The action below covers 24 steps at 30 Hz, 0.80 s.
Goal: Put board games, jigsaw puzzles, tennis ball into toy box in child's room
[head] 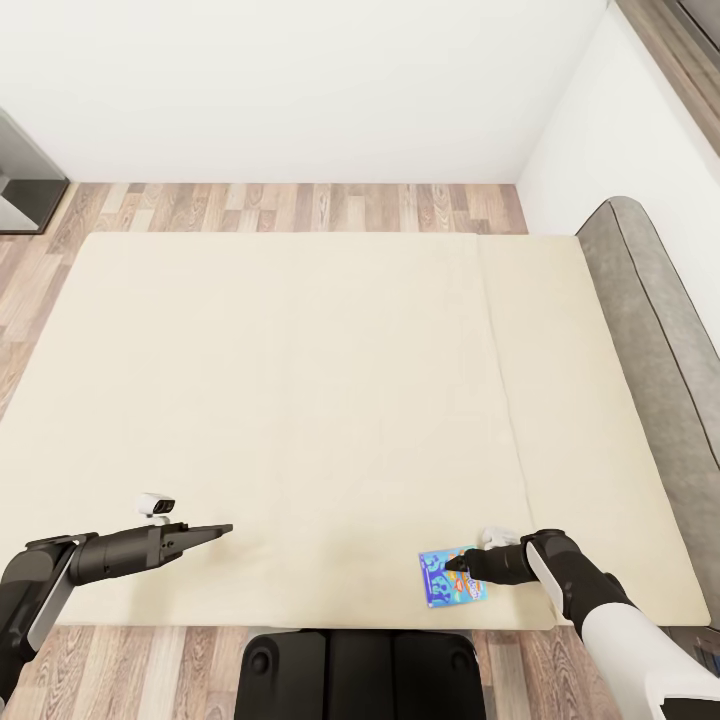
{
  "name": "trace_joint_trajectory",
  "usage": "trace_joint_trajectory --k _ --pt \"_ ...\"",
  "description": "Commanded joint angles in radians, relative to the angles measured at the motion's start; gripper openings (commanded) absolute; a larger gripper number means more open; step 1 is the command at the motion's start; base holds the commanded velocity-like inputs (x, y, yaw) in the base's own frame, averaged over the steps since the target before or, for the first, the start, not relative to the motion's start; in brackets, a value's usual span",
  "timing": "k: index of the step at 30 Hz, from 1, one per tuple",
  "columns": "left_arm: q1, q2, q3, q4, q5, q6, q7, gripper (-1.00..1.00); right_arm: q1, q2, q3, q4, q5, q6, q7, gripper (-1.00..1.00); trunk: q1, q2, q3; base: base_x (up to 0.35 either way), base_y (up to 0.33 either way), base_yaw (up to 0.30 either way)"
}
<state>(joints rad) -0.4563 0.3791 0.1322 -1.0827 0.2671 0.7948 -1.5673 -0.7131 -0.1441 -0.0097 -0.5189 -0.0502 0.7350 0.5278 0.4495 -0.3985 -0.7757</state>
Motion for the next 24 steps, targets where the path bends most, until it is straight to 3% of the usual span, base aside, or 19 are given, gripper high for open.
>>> trace_joint_trajectory --k 1,13,24 --pt "0.000 0.000 0.000 0.000 0.000 0.011 -0.004 1.00 0.000 0.000 -0.001 -0.001 -0.005 0.007 0.000 1.00 0.001 -0.002 -0.001 0.000 0.000 0.000" --pt "0.000 0.001 0.000 0.000 0.000 0.011 -0.004 1.00 0.000 0.000 -0.001 -0.001 -0.005 0.007 0.000 1.00 0.001 -0.002 -0.001 0.000 0.002 0.000" --pt "-0.001 0.010 0.001 0.001 0.003 0.015 -0.004 1.00 -0.002 0.043 -0.001 -0.001 -0.001 0.013 0.005 1.00 0.001 -0.002 -0.001 0.000 0.054 0.000"
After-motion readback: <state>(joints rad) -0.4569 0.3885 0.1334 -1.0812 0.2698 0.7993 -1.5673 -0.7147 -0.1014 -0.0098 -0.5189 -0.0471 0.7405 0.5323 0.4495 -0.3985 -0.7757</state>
